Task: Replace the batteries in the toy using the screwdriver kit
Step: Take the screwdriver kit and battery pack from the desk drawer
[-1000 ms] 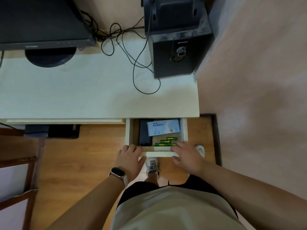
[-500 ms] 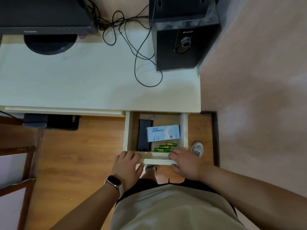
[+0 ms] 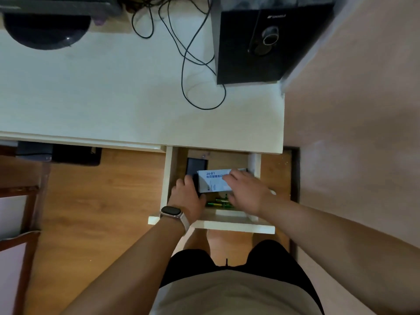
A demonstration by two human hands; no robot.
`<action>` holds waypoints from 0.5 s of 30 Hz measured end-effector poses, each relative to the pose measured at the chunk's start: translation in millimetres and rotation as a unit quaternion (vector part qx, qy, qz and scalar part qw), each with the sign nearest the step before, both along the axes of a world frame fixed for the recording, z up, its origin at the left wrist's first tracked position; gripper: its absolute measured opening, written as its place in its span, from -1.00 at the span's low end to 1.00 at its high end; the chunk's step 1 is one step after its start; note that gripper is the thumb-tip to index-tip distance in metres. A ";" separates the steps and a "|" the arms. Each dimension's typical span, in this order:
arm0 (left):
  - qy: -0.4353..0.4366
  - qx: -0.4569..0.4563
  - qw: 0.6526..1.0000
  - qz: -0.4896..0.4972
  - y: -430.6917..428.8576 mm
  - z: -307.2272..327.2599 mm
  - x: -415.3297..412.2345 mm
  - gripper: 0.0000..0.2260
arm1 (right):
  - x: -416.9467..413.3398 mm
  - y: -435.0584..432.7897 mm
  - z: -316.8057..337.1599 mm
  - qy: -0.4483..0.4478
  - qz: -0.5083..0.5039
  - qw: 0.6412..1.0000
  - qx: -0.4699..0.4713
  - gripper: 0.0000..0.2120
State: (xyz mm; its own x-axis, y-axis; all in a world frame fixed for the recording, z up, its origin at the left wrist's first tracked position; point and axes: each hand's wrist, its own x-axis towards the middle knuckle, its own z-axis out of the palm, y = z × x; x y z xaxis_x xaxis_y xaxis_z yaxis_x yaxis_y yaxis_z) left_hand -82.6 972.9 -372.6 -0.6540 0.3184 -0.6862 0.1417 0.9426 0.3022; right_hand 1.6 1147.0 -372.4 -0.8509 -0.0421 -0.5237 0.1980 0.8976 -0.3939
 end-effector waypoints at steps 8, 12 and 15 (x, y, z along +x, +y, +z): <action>-0.044 -0.067 0.997 -0.002 5.8 -35.7 -10.6 -0.17 | -22.2 -8.9 -32.2 -0.025 0.030 0.996 0.076 -0.24; -0.025 -0.074 0.997 0.011 6.0 -43.4 -13.2 -0.20 | -27.2 -10.9 -40.7 -0.022 0.022 0.995 0.097 -0.26; -0.029 -0.079 0.996 0.028 6.4 -46.7 -13.5 -0.23 | -28.1 -10.3 -42.8 -0.014 0.027 0.994 0.103 -0.26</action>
